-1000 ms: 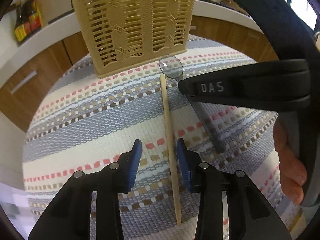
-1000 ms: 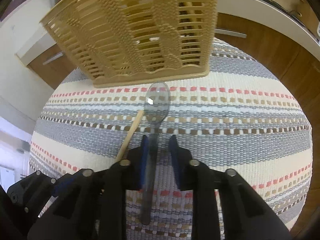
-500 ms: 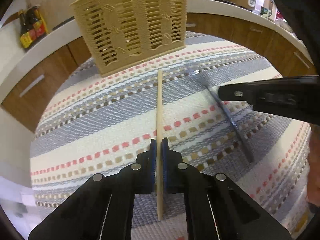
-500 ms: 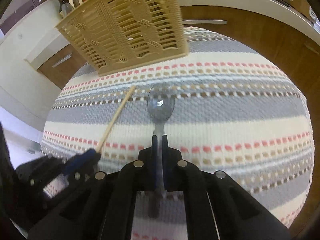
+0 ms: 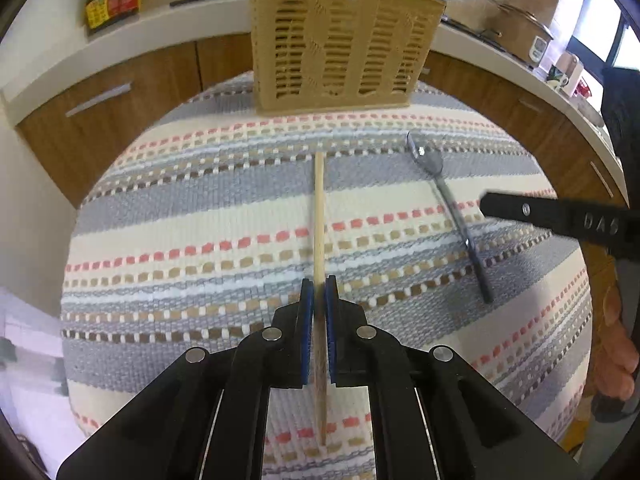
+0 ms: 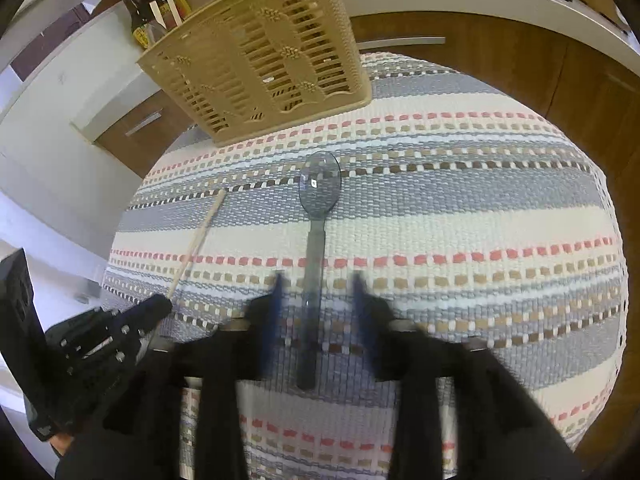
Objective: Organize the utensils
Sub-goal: 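Grasp the clear spoon's handle with the right tool while the left tool grasps the last chopstick, then lift the spoon and chopstick and lower them into the beige basket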
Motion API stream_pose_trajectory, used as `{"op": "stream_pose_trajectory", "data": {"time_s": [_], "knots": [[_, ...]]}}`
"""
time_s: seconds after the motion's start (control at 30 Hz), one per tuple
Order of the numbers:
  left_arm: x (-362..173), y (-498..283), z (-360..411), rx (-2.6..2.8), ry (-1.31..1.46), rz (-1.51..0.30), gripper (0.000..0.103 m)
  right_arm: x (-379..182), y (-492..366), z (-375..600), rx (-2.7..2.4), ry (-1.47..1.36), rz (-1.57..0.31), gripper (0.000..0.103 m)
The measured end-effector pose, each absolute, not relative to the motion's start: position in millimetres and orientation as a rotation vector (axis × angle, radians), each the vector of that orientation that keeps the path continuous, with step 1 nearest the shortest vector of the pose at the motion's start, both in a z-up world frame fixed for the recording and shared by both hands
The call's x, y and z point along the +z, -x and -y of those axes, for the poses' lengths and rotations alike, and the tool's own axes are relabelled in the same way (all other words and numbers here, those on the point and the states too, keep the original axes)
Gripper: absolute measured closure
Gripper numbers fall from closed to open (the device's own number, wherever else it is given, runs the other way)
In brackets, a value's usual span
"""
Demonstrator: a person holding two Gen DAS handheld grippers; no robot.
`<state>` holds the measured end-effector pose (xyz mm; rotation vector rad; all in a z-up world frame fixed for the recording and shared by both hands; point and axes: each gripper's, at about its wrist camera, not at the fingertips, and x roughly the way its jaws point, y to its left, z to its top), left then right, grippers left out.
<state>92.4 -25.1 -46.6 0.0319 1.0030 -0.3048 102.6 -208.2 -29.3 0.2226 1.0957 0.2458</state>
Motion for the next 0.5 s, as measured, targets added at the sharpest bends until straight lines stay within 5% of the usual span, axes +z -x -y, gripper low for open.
{"op": "stream_pose_trajectory", "data": {"time_s": [0.13,0.23,0.5], "knots": [[-51,-99,22,-0.366,0.005,-1.029,0.091,-31,-116,201,0.238,-0.176,-1.131,0.054],[-48,-111,23,-0.407,0.004,-1.028,0.078,-37,-129,190,0.227,-0.132,-1.174,0.068],[-51,-144,46,-0.444,-0.152,-1.101,0.077,-48,-147,164,0.186,-0.014,-1.225,0.083]]}}
